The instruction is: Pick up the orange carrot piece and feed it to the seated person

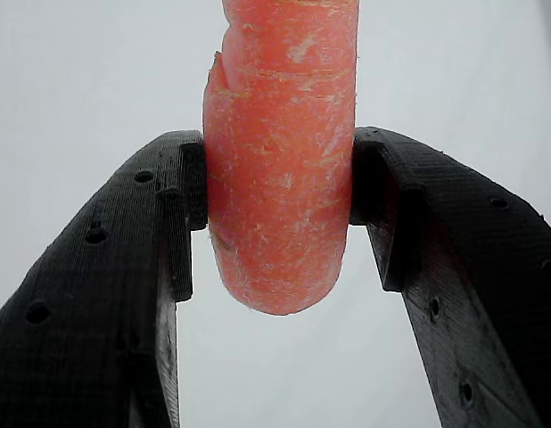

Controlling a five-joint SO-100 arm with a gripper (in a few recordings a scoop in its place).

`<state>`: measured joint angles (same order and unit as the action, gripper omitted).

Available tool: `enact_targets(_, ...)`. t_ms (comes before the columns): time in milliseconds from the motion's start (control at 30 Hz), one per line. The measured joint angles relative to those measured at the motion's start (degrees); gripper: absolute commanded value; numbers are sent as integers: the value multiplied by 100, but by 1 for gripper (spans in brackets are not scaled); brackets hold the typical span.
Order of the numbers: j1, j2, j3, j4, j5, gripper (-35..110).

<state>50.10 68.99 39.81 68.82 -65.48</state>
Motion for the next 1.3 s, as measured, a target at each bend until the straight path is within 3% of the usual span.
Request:
enact_targets(167, -554, 9, -729, 0, -457, -2)
enact_targets(900, -3472, -35, -2725, 0, -457, -2)
enact_targets(1300, -4184, -1907, -5229, -9, -457, -2)
